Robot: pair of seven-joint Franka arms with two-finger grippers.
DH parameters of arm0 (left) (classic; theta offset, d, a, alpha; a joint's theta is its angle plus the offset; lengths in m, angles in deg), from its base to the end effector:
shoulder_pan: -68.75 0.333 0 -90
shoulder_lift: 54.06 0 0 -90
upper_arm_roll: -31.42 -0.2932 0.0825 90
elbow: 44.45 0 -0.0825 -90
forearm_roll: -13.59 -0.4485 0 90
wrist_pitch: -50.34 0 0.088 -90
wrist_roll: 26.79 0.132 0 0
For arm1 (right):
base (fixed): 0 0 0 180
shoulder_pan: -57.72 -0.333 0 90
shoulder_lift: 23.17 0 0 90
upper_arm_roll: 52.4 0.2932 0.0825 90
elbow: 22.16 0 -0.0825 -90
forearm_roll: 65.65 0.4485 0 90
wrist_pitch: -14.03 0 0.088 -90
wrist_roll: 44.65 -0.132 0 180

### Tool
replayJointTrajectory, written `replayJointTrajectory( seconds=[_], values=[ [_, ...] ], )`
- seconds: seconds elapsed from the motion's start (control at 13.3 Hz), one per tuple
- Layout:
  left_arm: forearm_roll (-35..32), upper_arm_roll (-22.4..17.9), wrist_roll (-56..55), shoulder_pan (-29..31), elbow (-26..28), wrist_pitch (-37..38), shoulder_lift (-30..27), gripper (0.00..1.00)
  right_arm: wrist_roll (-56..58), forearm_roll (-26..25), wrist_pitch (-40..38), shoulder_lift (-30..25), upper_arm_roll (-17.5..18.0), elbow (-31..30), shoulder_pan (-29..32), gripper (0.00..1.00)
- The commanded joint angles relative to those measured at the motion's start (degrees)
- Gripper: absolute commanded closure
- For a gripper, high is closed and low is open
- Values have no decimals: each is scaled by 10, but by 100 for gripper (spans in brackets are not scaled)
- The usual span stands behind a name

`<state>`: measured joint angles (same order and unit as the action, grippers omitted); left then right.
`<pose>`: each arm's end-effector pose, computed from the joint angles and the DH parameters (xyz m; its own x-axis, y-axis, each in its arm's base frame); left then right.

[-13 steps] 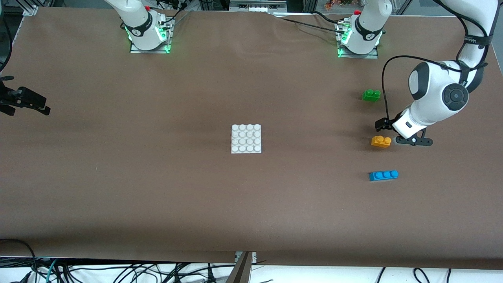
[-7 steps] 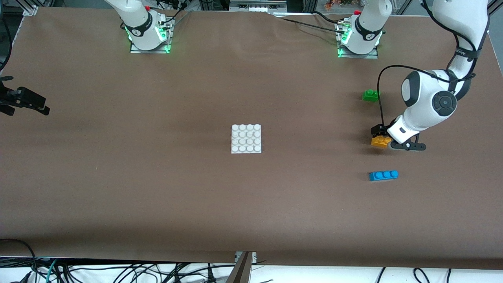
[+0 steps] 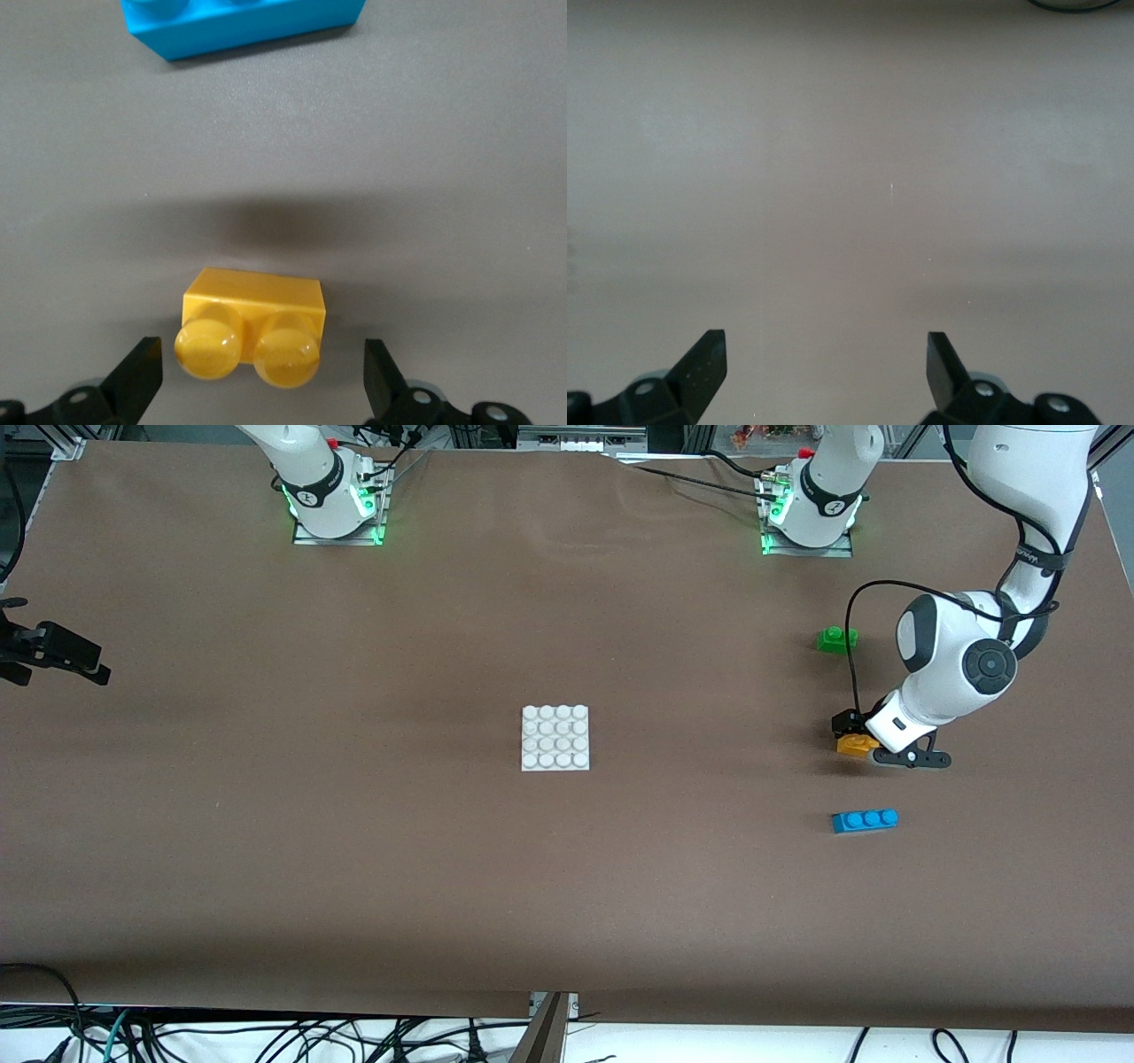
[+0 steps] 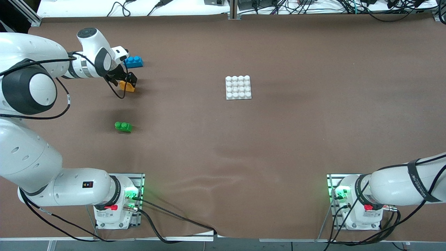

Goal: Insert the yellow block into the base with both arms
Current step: 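Close the left gripper on the yellow brick and lift it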

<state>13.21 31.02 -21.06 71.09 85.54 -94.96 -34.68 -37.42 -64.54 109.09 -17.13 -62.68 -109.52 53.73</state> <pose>0.5524 0.0268 0.1004 0.9958 -0.0580 -0.0712 -0.0580 -0.9983 0.0014 0.6537 -0.0650 0.5433 0.9994 0.0163 0.0305 0.0162 -0.9999 0.0033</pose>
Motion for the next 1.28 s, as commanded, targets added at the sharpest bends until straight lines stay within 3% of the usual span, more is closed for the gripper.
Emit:
replayJointTrajectory(
  seconds=[0.0, 0.83, 0.9, 0.98, 1.2],
  values=[
    [8, 0, 21, 3, -4, -14, 5, 0, 6, -1, -7, -3, 7, 1, 9, 0],
    [12, -7, 40, 2, -8, -35, 28, 0, 5, -1, -7, -3, 7, 1, 9, 0],
    [12, -7, 40, 2, -8, -35, 28, 3, 6, -1, -7, -3, 7, 1, 9, 0],
    [12, -7, 40, 2, -8, -35, 28, 15, 5, -1, -7, -3, 7, 1, 9, 0],
    [12, -7, 39, 2, -8, -34, 28, 60, 5, -1, -7, -3, 7, 1, 9, 0]
  ],
)
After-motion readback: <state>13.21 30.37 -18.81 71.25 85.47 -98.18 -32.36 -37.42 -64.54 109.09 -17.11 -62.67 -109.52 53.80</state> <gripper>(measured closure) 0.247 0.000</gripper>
